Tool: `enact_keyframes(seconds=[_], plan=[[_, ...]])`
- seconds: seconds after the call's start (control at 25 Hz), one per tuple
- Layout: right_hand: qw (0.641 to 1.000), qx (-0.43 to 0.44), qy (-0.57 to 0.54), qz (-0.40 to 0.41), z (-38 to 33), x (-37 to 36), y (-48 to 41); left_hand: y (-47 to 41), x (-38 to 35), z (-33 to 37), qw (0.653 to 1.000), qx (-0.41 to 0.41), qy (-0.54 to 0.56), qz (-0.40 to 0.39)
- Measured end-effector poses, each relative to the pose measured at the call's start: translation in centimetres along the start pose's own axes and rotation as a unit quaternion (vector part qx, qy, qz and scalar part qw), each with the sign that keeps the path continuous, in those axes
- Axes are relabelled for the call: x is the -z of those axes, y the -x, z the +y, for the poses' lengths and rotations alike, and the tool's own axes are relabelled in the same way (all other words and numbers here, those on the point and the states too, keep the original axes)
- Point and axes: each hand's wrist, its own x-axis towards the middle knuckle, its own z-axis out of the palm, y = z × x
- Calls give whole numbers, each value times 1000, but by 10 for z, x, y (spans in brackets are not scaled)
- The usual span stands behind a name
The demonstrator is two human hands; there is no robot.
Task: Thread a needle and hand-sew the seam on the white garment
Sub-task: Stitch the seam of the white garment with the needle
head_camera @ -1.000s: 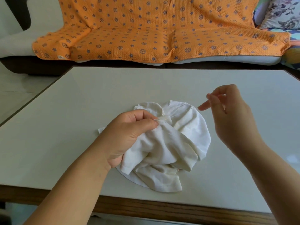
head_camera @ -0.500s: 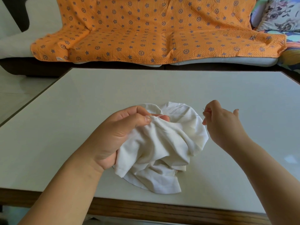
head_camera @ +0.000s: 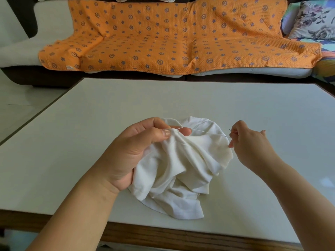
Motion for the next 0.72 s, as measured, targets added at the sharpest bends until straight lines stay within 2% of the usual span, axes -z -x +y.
enact_keyframes(seconds=[0.12, 0.2, 0.28, 0.36, 0.6, 0.72], plan=[[999, 15, -19, 37, -16, 21, 9, -1, 1, -3, 994, 5, -99, 46], [987, 50, -122, 90, -42, 41, 28, -4, 0, -6, 973, -4, -205, 101], [942, 62, -327, 36, -72, 60, 51, -4, -2, -7, 958, -14, -258, 126], [888, 60, -450, -68, -91, 68, 70, -4, -4, -7, 953, -25, -272, 133], [858, 37, -476, -190, -98, 59, 80, -4, -8, -5, 951, -38, -274, 139], [857, 32, -470, -208, -98, 54, 80, -4, -9, -5, 949, -38, -282, 138]])
